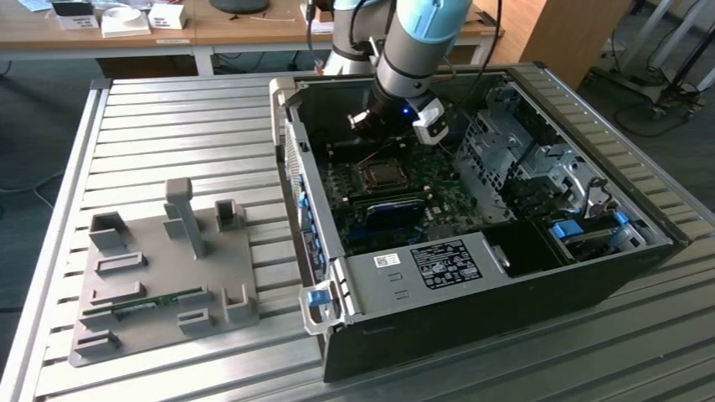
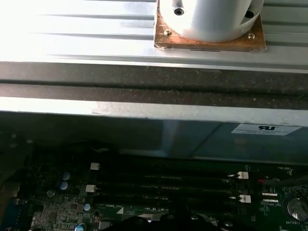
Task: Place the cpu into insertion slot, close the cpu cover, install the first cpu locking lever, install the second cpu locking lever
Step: 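Install the first cpu locking lever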
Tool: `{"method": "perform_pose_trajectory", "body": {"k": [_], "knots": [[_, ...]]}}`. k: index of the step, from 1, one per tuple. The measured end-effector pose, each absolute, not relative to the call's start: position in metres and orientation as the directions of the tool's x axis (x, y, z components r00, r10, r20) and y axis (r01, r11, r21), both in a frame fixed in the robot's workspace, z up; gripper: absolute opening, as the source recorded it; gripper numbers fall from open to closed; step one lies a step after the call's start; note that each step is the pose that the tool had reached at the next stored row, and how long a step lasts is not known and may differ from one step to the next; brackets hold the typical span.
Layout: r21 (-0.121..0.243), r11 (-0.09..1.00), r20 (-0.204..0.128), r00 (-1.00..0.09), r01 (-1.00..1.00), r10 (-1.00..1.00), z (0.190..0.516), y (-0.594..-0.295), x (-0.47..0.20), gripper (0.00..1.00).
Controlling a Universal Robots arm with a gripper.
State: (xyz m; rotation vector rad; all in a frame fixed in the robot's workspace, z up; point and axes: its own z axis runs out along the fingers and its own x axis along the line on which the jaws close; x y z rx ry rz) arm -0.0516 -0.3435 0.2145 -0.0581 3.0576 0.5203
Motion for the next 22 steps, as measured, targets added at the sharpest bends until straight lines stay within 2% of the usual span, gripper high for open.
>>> {"method": "perform_pose_trajectory", "body": {"k": [22], "knots": [[0.33,0.943,-0.045,-0.999,-0.044,-0.03,0.2064,-0.3427,-0.0488,0.11]]}}
